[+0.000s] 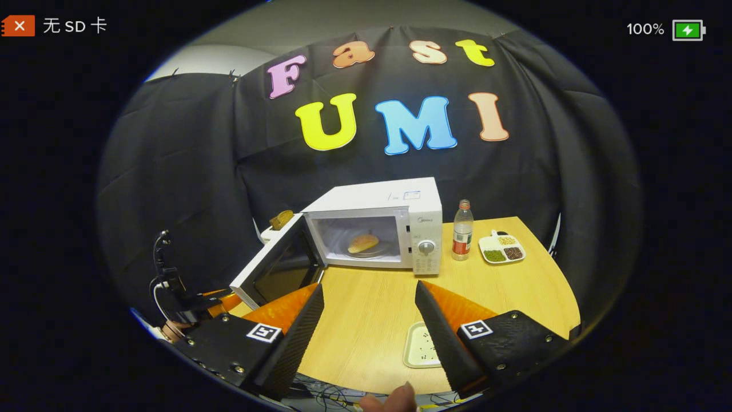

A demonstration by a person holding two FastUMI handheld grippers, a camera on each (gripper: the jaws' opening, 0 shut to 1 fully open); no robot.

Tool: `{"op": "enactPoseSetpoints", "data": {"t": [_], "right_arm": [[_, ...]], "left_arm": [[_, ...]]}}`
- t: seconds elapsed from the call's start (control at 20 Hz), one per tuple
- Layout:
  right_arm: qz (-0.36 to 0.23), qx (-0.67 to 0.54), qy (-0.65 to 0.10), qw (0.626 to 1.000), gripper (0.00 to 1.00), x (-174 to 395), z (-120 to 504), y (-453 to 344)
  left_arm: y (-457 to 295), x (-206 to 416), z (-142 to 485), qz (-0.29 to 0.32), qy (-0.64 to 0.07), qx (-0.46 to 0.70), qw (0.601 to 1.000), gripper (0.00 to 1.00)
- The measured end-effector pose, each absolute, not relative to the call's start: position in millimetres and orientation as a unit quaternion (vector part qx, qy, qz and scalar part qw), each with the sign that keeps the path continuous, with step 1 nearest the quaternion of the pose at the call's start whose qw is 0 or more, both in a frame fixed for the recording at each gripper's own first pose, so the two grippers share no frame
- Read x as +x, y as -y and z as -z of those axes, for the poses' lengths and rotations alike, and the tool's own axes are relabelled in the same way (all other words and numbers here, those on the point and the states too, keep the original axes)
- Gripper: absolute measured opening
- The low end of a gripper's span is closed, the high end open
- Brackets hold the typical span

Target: Open the microwave oven with the left hand, put the food in, and close the microwave oven.

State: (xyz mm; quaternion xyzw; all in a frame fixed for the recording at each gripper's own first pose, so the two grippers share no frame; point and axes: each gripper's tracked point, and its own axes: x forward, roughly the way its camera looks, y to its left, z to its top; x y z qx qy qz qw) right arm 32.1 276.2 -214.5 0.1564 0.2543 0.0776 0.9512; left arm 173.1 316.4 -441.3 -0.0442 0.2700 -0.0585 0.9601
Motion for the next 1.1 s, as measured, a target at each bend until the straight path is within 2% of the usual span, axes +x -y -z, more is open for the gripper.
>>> {"op": "enactPoseSetpoints", "data": {"t": [0.3, 0.35, 0.7, 0.9, 0.95, 1.0, 1.05, 1.1], "right_arm": [[-0.062, 0.170, -0.239, 0.954, 0.98, 20.0, 202.3, -230.7], [-0.064, 0.163, -0.236, 0.956, 0.98, 15.7, 202.4, -221.9], [-0.089, 0.155, -0.218, 0.959, 0.98, -1.8, 196.1, -157.1], [-0.072, 0.195, -0.216, 0.954, 0.98, -14.7, 201.2, -123.8], [-0.061, 0.216, -0.220, 0.949, 0.98, -16.2, 203.1, -122.2], [-0.054, 0.235, -0.224, 0.944, 0.98, -18.0, 204.5, -122.1], [-0.046, 0.244, -0.225, 0.942, 0.93, -17.4, 206.0, -121.9], [-0.031, 0.242, -0.225, 0.943, 0.98, -14.4, 209.2, -117.0]], "left_arm": [[-262.9, 178.4, 431.5, 0.082, -0.268, -0.021, 0.960, 0.70], [-252.5, 178.9, 429.1, 0.084, -0.269, -0.017, 0.959, 0.76], [-169.8, 183.0, 426.8, 0.083, -0.284, 0.001, 0.955, 0.77], [-118.2, 198.5, 420.6, 0.089, -0.275, 0.036, 0.957, 0.76], [-106.1, 203.7, 421.1, 0.091, -0.274, 0.044, 0.956, 0.82], [-93.1, 210.9, 422.9, 0.099, -0.273, 0.050, 0.956, 0.77], [-79.4, 218.4, 424.9, 0.112, -0.273, 0.051, 0.954, 0.76], [-68.3, 227.0, 428.7, 0.123, -0.276, 0.050, 0.952, 0.71]]}}
